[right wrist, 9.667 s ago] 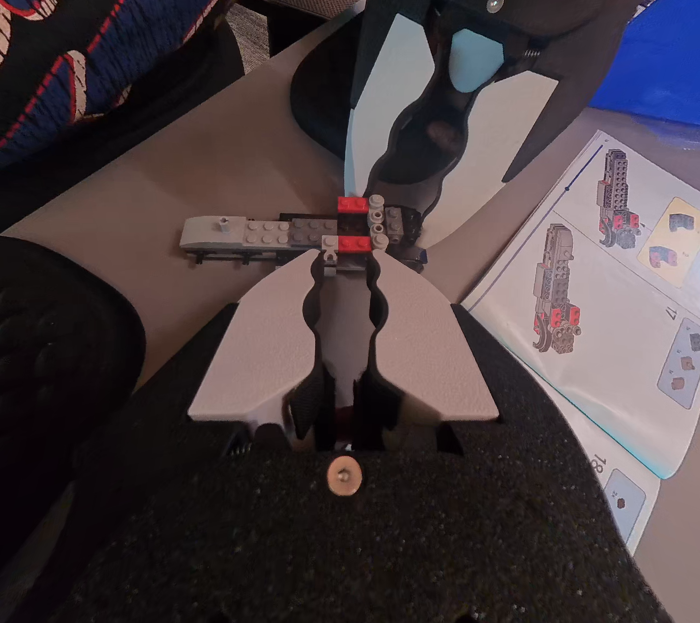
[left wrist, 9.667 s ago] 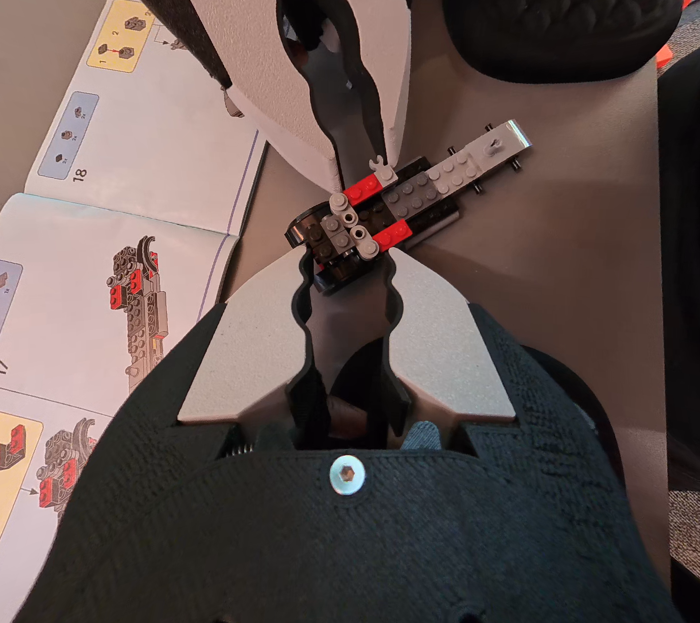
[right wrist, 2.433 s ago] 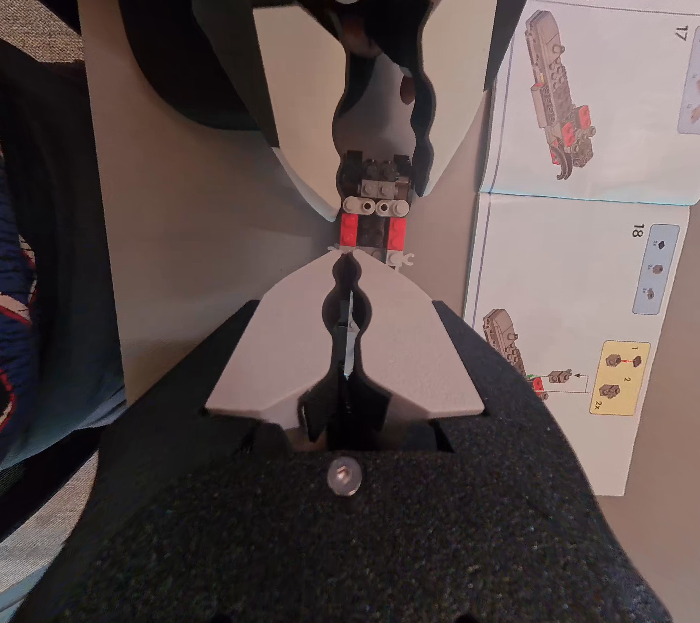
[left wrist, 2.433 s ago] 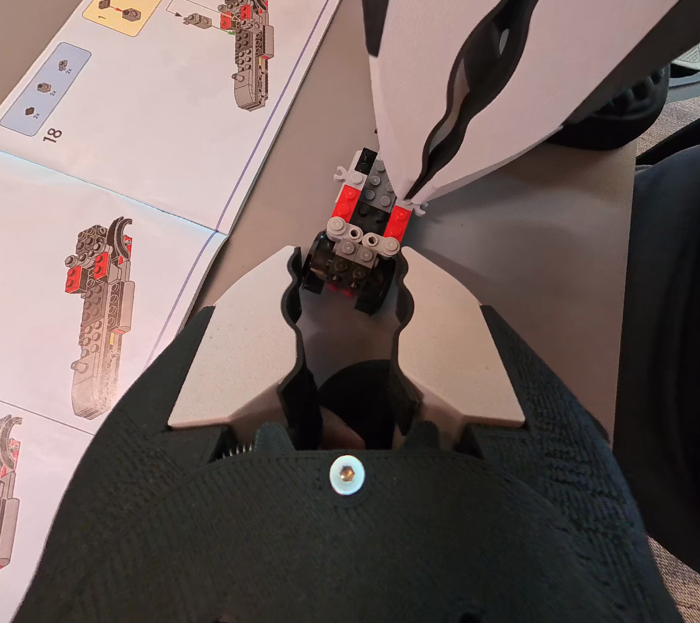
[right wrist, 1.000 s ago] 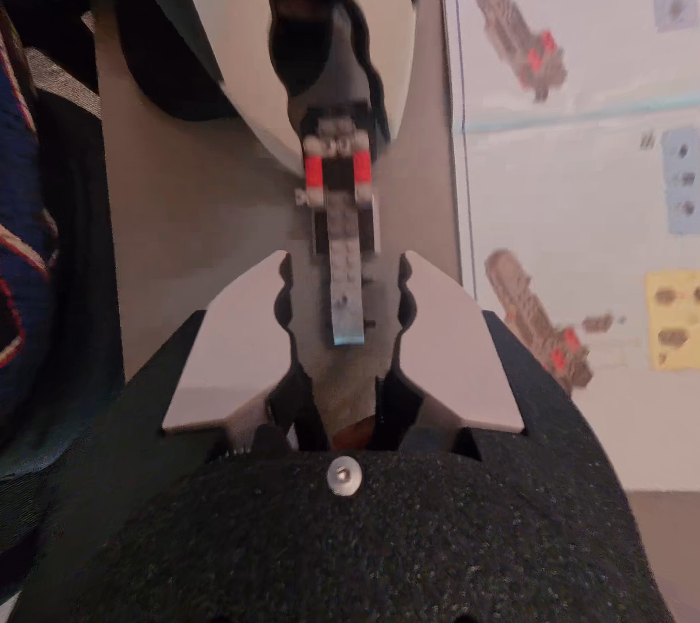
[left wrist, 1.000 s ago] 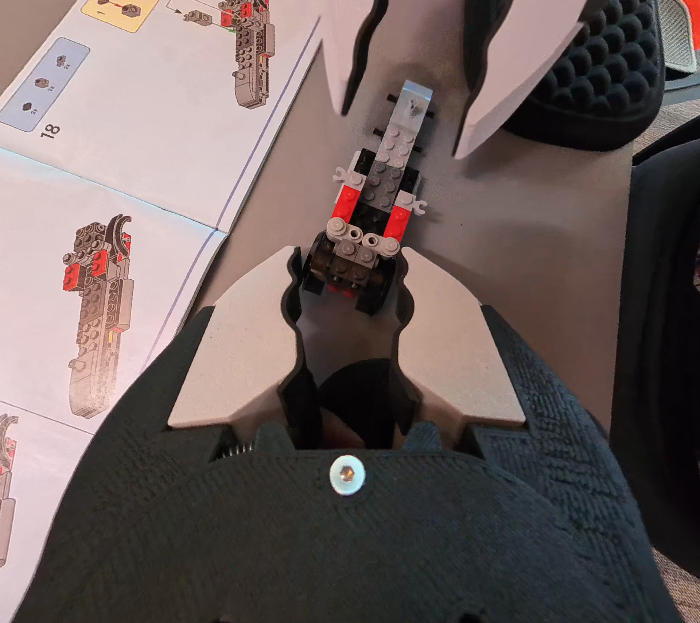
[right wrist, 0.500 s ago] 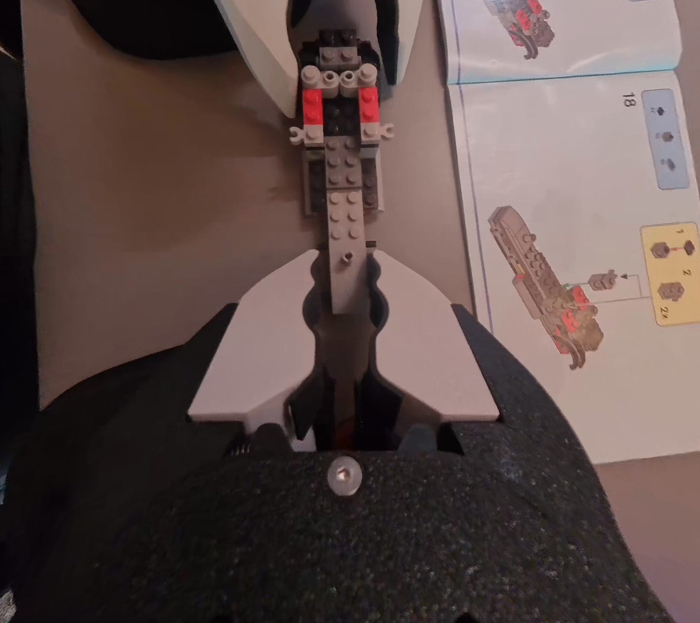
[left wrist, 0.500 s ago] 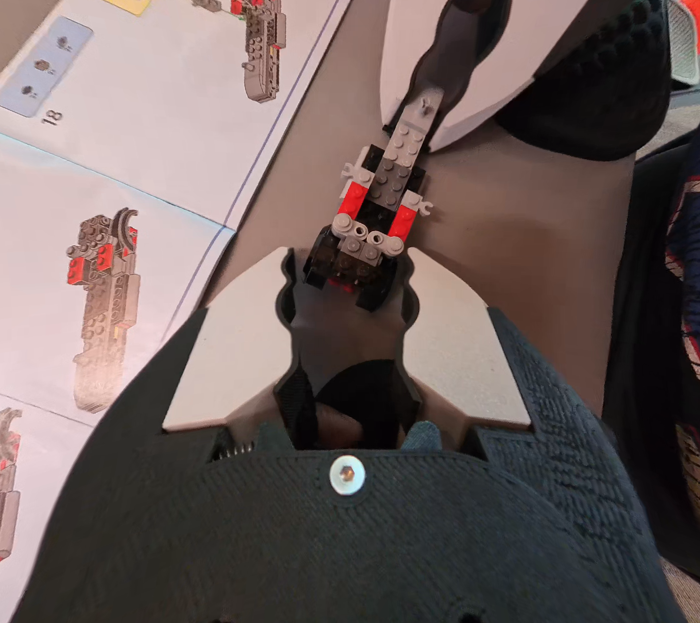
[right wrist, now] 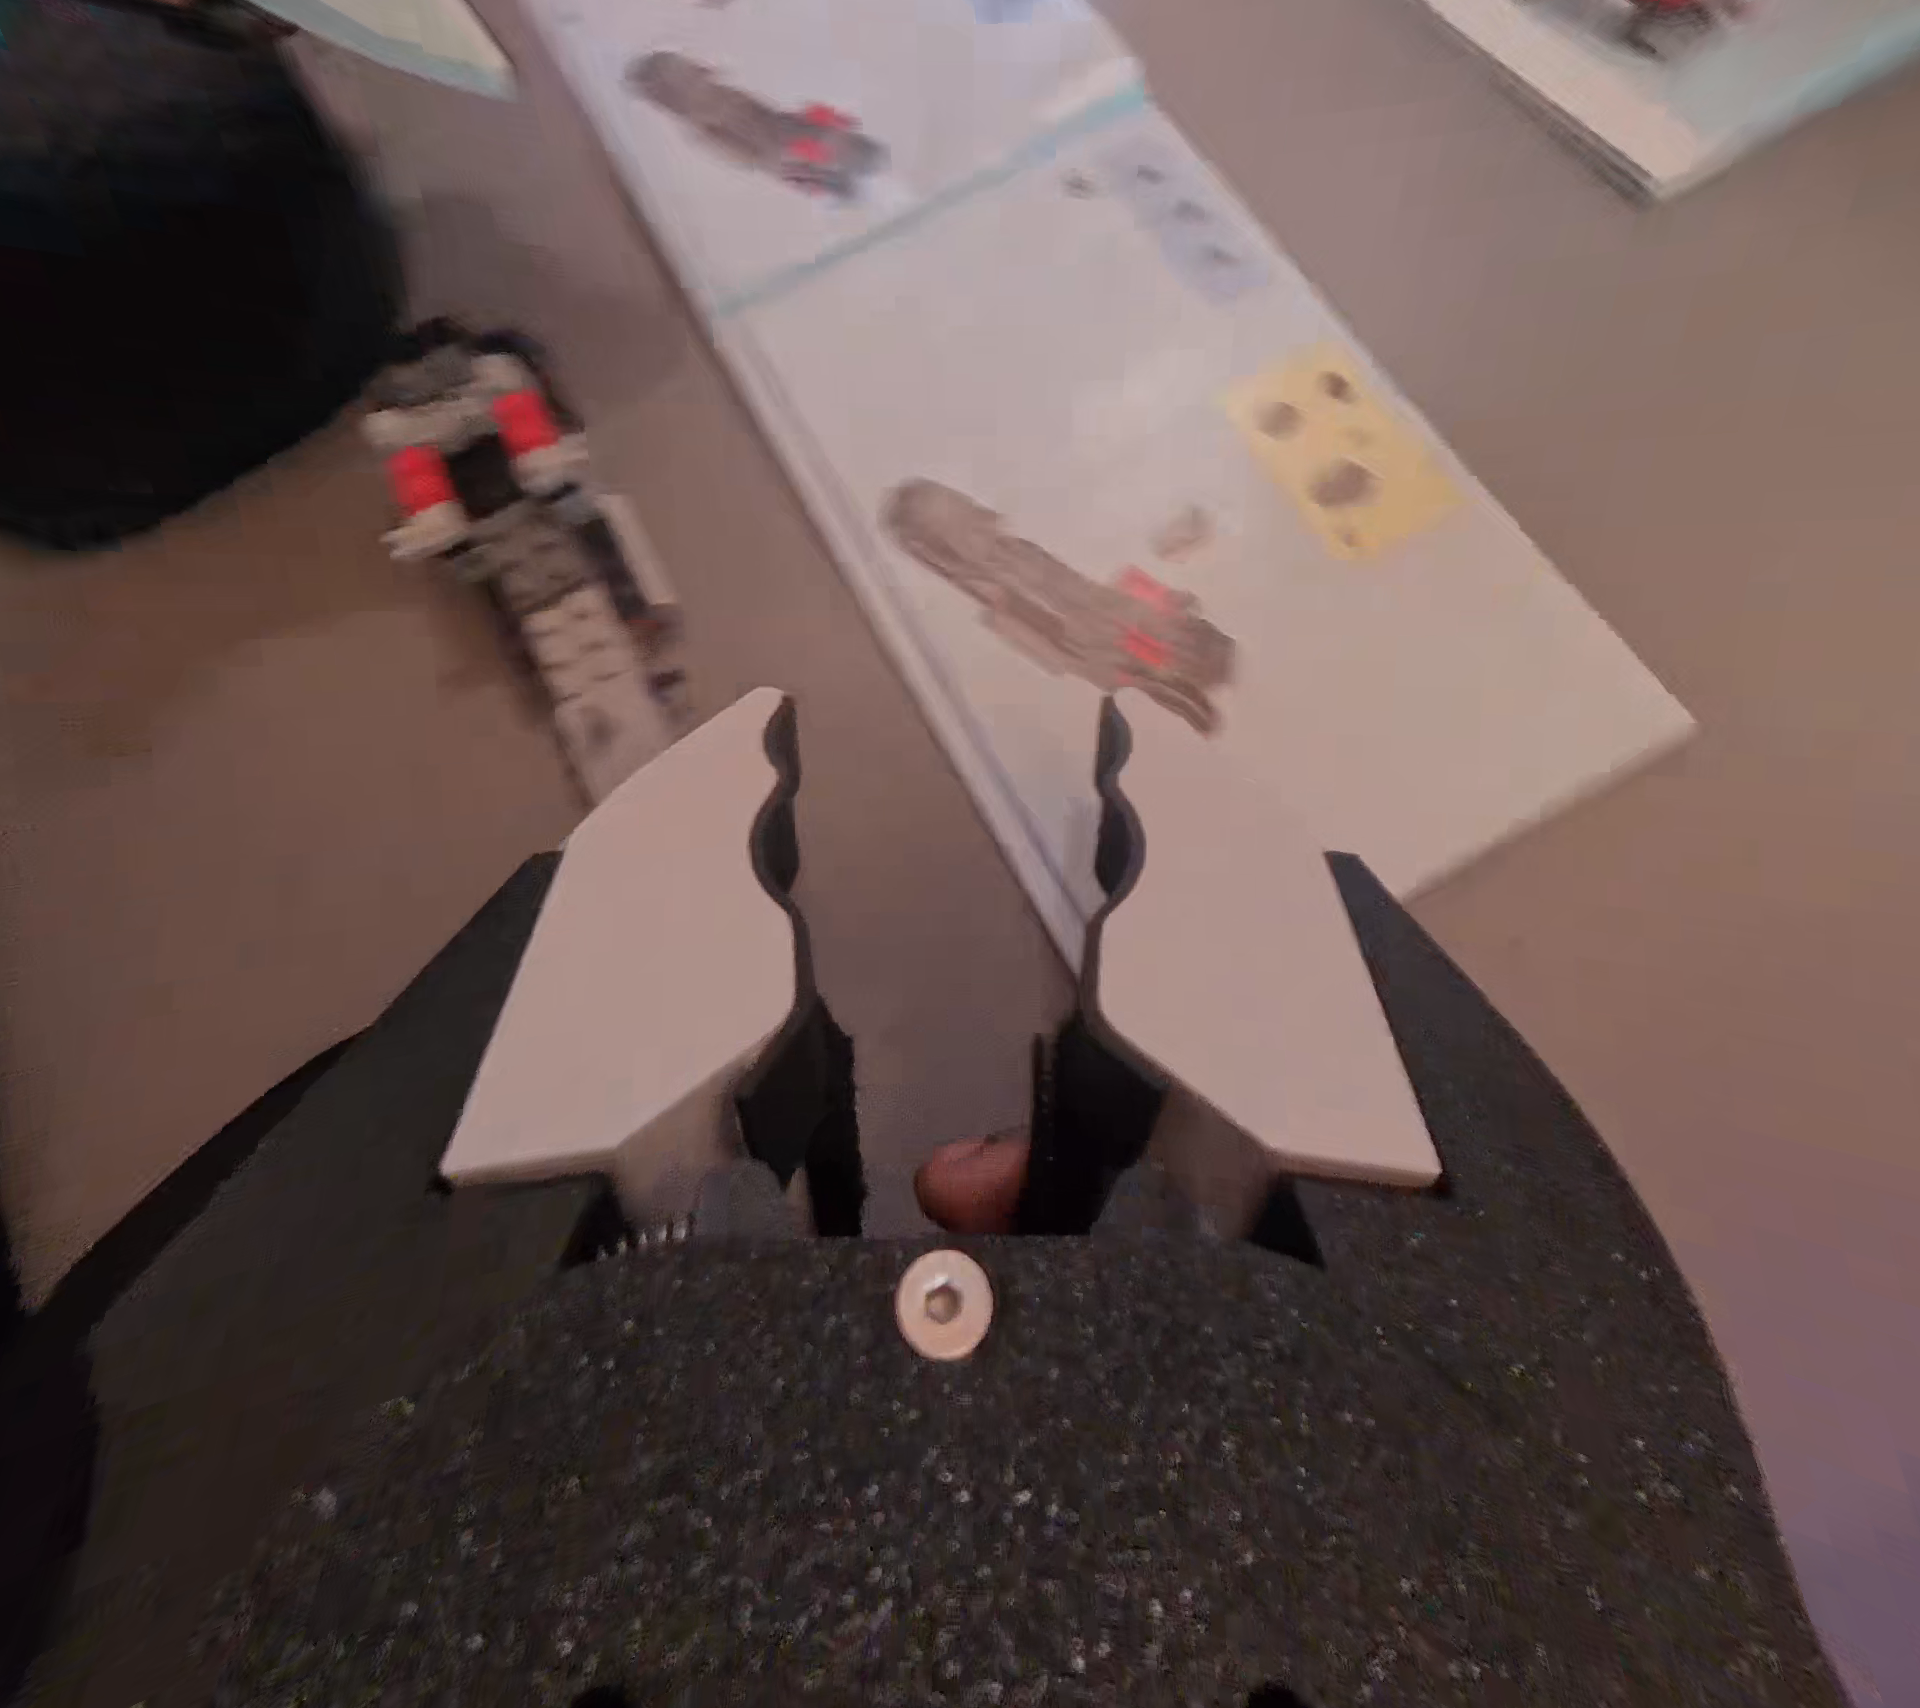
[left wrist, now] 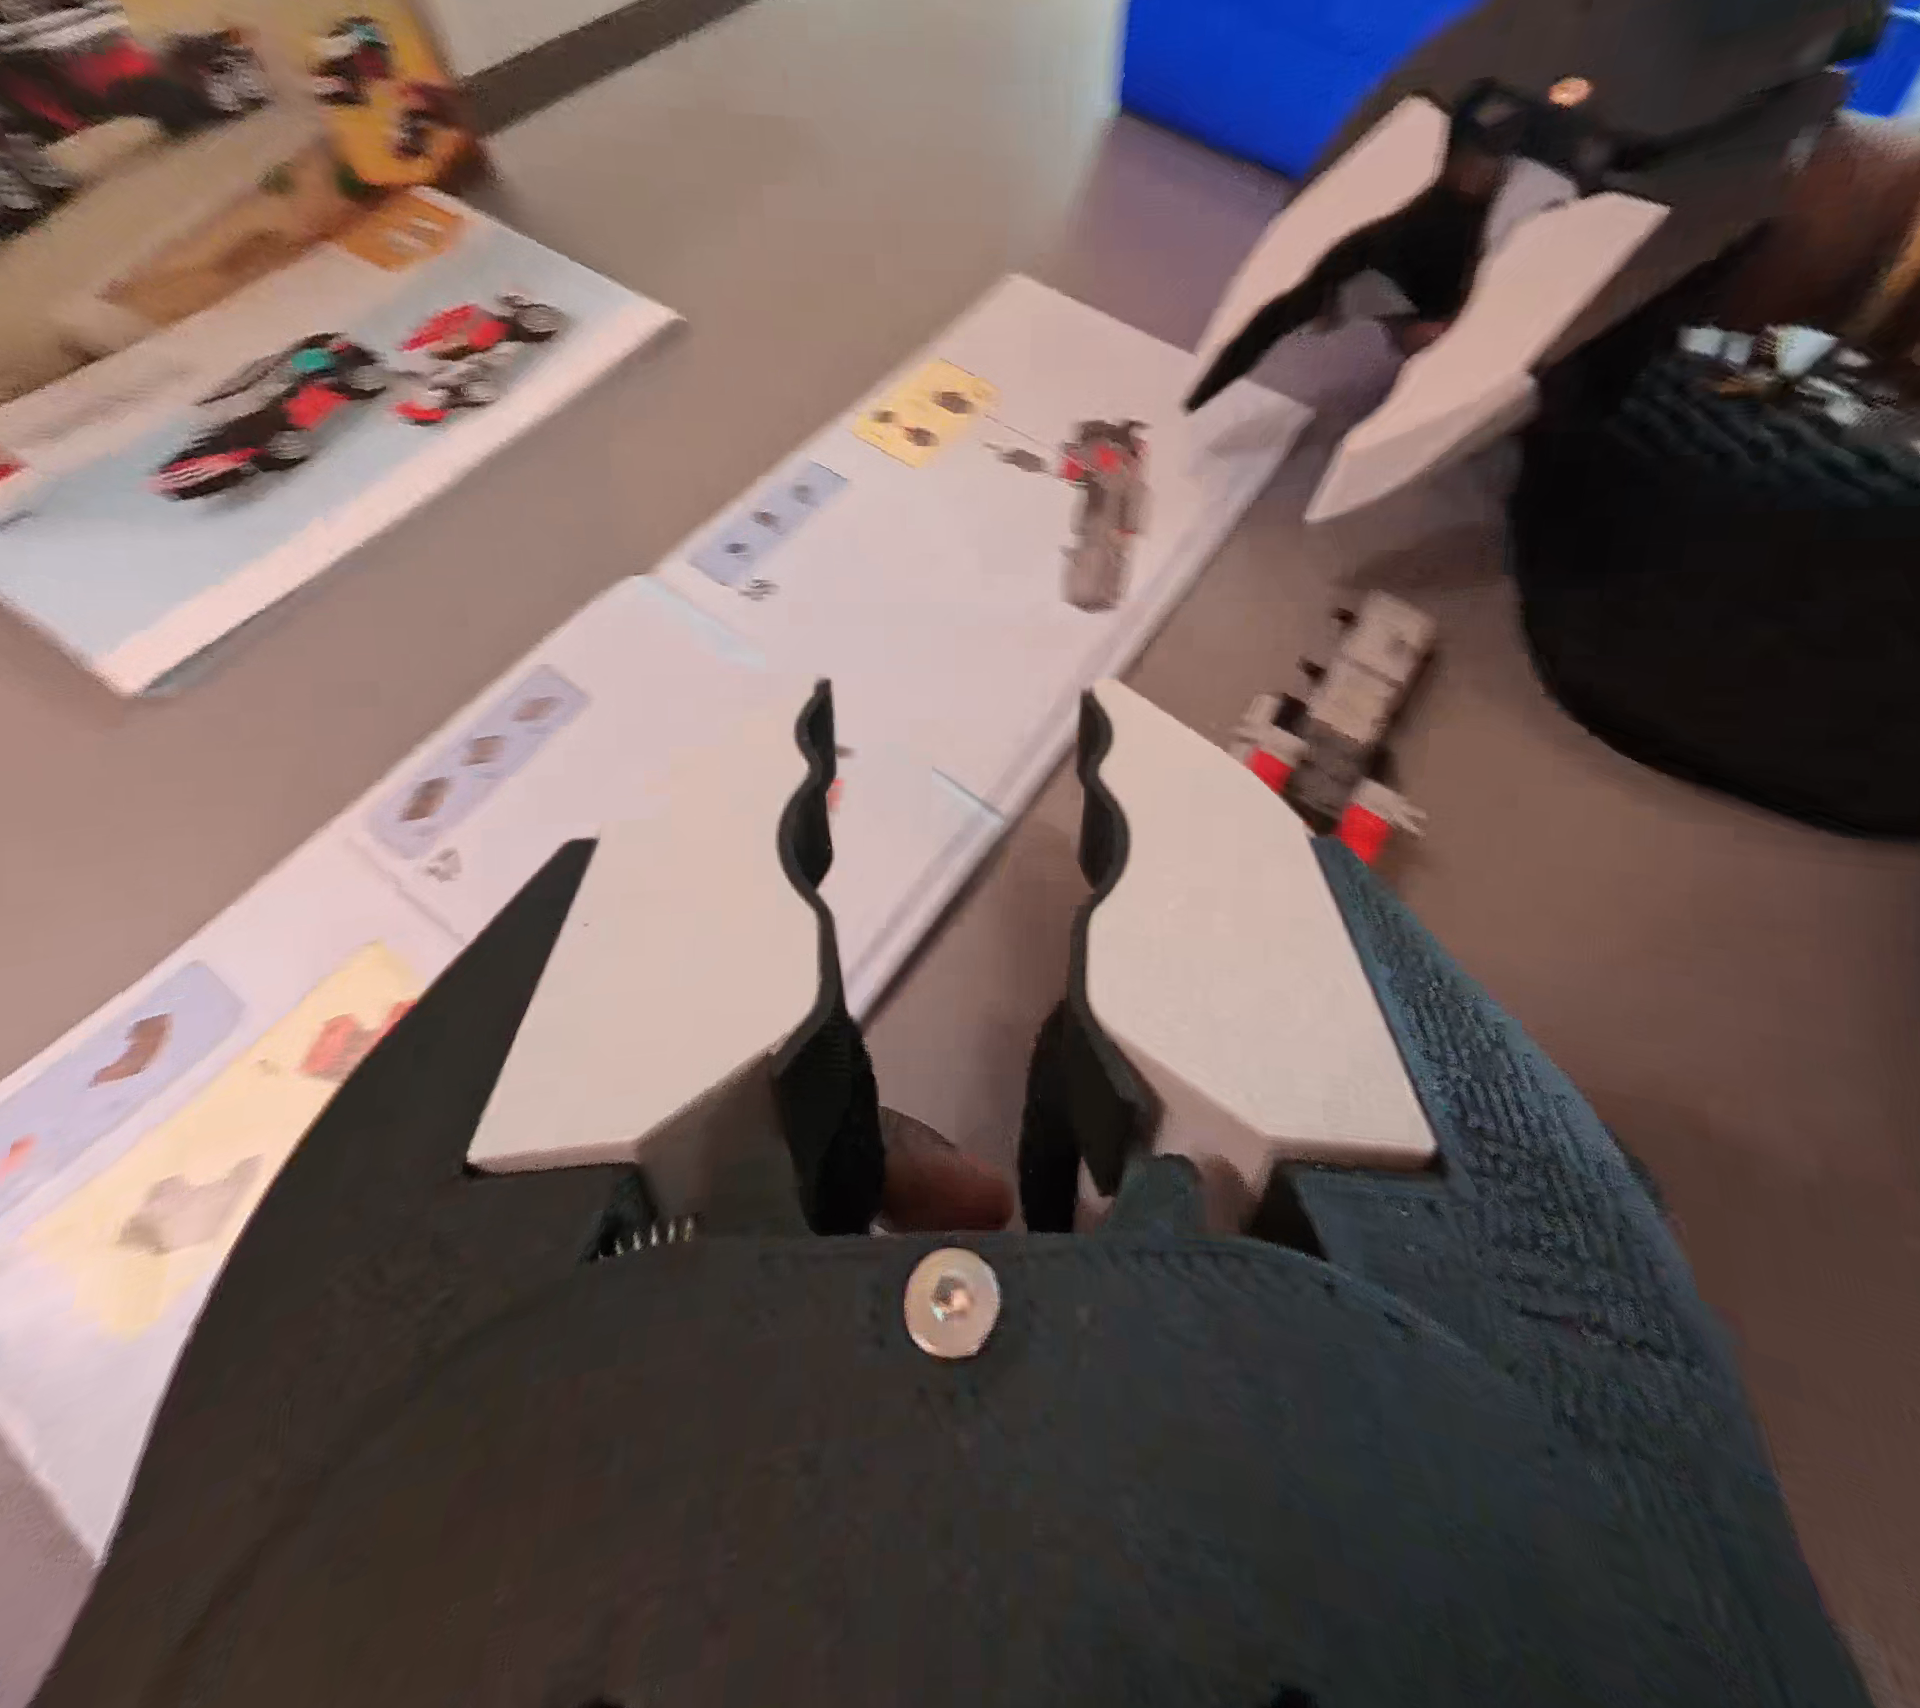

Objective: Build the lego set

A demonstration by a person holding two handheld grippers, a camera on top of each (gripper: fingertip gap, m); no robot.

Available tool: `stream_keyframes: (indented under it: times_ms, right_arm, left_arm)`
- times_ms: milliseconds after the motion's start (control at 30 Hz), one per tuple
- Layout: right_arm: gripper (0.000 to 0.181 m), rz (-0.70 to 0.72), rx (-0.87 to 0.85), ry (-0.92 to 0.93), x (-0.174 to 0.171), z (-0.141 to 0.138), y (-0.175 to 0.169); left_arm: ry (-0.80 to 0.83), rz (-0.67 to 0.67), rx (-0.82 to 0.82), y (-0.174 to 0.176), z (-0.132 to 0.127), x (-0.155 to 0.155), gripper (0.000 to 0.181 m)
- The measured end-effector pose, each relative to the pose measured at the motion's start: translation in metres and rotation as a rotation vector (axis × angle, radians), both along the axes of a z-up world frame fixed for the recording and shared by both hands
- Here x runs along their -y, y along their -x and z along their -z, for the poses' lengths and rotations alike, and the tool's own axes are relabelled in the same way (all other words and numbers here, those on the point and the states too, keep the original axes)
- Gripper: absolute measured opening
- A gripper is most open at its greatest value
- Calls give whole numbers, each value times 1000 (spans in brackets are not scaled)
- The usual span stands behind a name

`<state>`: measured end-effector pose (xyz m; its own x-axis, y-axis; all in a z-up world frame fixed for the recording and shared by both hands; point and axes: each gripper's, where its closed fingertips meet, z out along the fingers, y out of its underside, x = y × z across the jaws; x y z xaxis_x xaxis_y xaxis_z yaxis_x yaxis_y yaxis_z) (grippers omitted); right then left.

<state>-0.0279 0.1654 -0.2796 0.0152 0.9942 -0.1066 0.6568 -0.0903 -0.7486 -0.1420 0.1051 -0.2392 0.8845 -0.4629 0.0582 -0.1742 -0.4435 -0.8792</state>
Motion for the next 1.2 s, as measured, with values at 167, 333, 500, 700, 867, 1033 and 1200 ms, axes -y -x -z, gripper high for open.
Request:
stream_keyframes:
  times_ms: [167,333,500,700,867,1033,1200]
  right_arm:
    - [67,136,69,20,-26,15,-2]
    - [70,159,134,-64,-41,22,-5]
    - [79,122,167,-74,-49,23,-2]
    - [83,212,45,-33,-72,3,11]
    - [82,283,161,-109,-106,13,8]
    - [74,324,165,-80,-105,24,10]
    - [19,226,125,-96,-85,21,24]
  left_arm:
    - [159,-108,-228,38,41,-25,36]
    - [255,-63,-195,27,62,-22,29]
    - [276,-40,-152,17,63,-18,28]
    - [187,41,-215,5,42,-31,36]
    - [228,149,-322,-8,54,-54,37]
    - [226,197,-201,-26,62,-54,18]
    - [198,208,-163,-29,62,-53,14]
